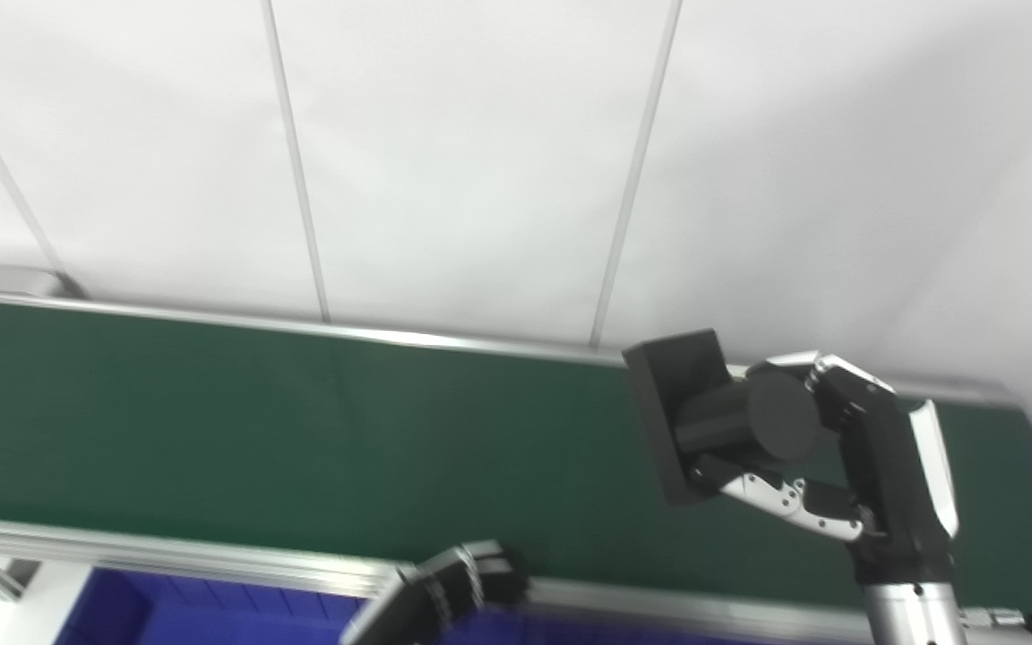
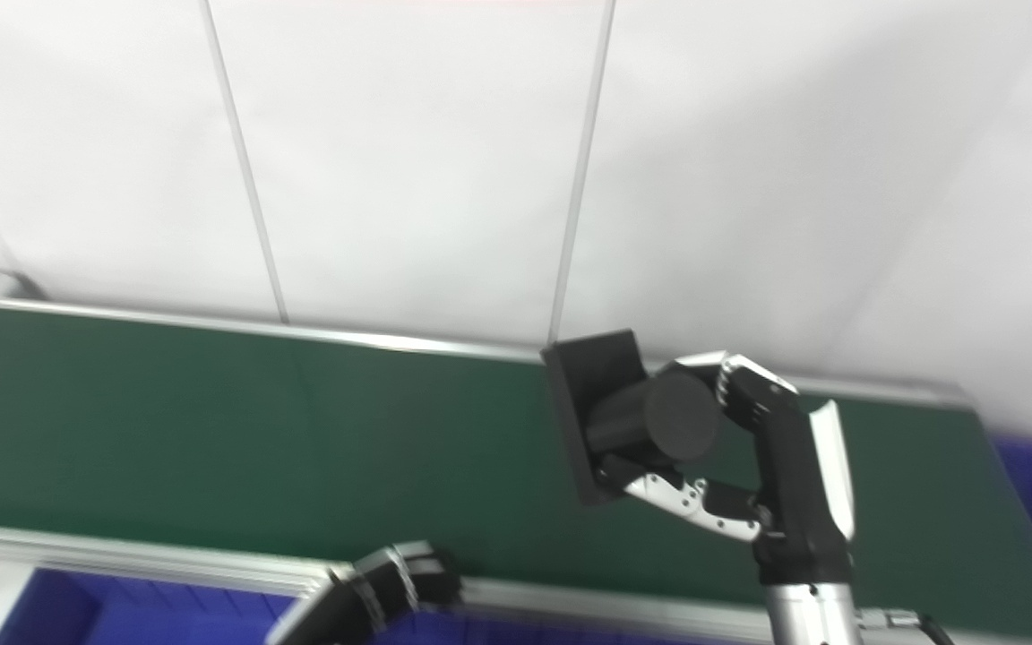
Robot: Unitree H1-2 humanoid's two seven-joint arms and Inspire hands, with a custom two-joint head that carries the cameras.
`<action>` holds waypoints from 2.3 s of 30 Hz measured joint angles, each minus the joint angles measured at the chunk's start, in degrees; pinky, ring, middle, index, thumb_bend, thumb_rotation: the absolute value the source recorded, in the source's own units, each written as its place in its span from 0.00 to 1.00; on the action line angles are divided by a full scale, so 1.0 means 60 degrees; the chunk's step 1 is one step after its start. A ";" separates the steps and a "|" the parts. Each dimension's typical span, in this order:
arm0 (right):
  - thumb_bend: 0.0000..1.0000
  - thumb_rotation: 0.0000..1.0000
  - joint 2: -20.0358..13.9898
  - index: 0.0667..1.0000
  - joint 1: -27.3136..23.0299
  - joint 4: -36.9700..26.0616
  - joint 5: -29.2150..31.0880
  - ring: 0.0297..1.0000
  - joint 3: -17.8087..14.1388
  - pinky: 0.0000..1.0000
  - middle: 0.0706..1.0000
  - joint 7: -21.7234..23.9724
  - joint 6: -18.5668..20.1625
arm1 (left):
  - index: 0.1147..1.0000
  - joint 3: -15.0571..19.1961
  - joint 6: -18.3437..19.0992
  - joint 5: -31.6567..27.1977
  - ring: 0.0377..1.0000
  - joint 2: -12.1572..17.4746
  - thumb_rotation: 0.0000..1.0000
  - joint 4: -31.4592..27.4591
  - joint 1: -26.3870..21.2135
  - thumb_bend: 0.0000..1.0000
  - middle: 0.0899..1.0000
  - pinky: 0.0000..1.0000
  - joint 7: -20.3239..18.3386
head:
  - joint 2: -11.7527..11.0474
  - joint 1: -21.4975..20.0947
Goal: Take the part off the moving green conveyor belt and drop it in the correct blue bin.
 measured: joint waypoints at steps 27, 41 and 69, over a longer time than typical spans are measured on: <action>0.51 0.00 0.1241 0.50 0.4093 0.0876 0.0141 0.40 -0.1447 0.37 0.46 -0.1570 -0.0952 | 0.74 0.0321 0.1200 -0.0761 0.71 0.0762 0.55 -0.1604 0.0270 0.98 0.70 0.72 -0.0096 | 0.1144 -0.1554; 0.52 0.00 0.1485 0.48 0.4720 0.3057 -0.0369 0.41 -0.1842 0.38 0.46 -0.2407 -0.1898 | 0.74 0.0545 0.1227 -0.0907 0.71 0.0953 0.55 -0.1595 0.0278 0.99 0.70 0.71 -0.0192 | 0.1363 -0.2066; 0.52 0.00 0.1456 0.46 0.4139 0.6391 -0.0712 0.41 -0.1586 0.36 0.48 -0.3109 -0.2966 | 0.74 0.0626 0.1625 -0.1182 0.70 0.1174 0.54 -0.1920 0.0306 0.98 0.70 0.71 -0.0227 | 0.1642 -0.2184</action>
